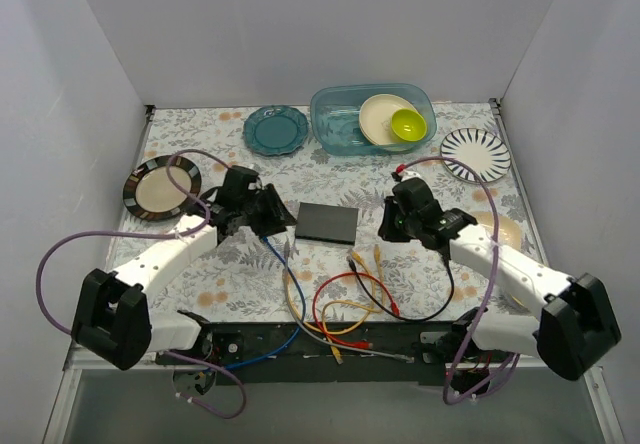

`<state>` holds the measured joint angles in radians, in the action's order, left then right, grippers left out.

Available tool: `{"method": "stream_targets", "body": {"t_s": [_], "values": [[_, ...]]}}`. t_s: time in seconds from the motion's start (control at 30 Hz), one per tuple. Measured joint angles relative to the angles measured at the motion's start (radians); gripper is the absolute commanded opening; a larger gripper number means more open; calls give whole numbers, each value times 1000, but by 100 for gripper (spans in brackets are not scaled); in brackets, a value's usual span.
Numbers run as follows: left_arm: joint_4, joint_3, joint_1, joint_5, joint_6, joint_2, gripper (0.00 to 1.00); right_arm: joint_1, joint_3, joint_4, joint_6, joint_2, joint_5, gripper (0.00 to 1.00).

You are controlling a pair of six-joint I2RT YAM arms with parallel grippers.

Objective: Pull the plug from the switch port

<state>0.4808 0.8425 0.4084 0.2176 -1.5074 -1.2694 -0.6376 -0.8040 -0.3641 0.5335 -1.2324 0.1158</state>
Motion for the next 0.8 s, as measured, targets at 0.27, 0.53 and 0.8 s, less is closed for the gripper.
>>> {"method": "stream_targets", "body": {"t_s": [0.27, 0.53, 0.8], "values": [[-268, 146, 434, 73, -18, -222, 39, 11, 76, -72, 72, 367, 133, 22], [-333, 361, 630, 63, -16, -632, 38, 16, 54, -190, 96, 498, 211, 23], [-292, 505, 708, 67, -21, -805, 33, 16, 54, -282, 96, 560, 237, 23]]}}
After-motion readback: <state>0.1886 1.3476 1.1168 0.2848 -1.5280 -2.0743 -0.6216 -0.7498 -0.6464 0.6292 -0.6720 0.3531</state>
